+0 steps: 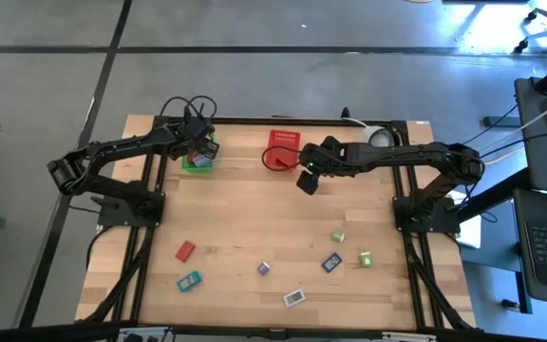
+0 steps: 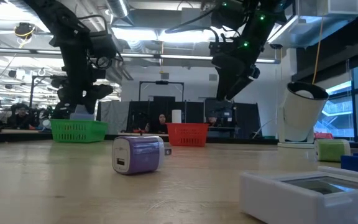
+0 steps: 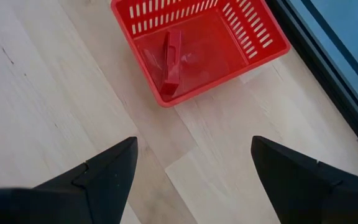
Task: Pick & Place Office items
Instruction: Put the light blue charger adapter into the green bin, then put the blue digital timer into the red bin
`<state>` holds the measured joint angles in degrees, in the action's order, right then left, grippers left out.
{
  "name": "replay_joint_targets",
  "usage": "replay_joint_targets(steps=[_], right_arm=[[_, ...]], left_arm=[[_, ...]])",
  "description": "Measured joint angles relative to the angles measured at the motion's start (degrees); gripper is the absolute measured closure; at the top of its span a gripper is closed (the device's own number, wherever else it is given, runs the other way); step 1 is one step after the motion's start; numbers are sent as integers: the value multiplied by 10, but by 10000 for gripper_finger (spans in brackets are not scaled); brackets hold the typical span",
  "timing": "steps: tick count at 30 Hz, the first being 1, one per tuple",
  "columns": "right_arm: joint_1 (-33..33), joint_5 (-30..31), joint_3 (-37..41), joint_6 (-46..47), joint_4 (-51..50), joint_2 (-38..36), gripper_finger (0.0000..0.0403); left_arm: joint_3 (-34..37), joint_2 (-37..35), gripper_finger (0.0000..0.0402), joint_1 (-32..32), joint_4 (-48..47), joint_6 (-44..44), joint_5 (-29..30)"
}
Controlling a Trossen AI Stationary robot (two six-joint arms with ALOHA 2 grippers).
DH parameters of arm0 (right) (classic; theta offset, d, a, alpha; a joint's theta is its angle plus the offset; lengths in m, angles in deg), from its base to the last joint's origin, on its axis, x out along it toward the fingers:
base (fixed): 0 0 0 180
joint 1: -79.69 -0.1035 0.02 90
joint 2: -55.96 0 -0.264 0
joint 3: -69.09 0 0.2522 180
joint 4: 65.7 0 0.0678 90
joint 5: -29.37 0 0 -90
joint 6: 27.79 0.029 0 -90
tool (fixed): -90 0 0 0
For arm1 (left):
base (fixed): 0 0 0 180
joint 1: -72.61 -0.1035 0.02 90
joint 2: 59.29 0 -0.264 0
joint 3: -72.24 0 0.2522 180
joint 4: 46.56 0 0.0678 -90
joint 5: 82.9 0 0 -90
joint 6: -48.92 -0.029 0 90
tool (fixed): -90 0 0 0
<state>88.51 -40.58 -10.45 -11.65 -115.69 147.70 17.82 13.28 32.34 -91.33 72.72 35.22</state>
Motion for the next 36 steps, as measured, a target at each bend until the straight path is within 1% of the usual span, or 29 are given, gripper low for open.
replay_joint_targets(steps=[5,10,14,16,18,22,25,27,30,36], right_arm=[[0,0,0,2,1,0,85],[0,0,0,31,9,0,85],[0,-7,0,54,9,0,85],[0,-32,0,74,7,0,85],[0,-74,0,103,-8,0,85],[-1,-179,0,152,-71,-2,85],[-10,-238,0,172,-132,-2,85],[-21,-256,0,182,-164,-2,85],[-41,-259,0,182,-193,-2,85],[-99,-262,0,141,-206,-1,85]], left_arm=[[0,0,227,0,0,-1,-1],[0,-10,219,0,0,-19,0],[-1,-35,219,0,0,-19,-24],[-1,-51,219,0,0,-12,-37],[-1,-70,220,0,0,2,-49],[-1,-113,219,0,0,25,-82],[-1,-144,220,0,5,25,-102],[-1,-164,221,0,12,27,-116],[-1,-188,220,0,33,27,-138],[-1,-218,221,0,95,26,-175]])
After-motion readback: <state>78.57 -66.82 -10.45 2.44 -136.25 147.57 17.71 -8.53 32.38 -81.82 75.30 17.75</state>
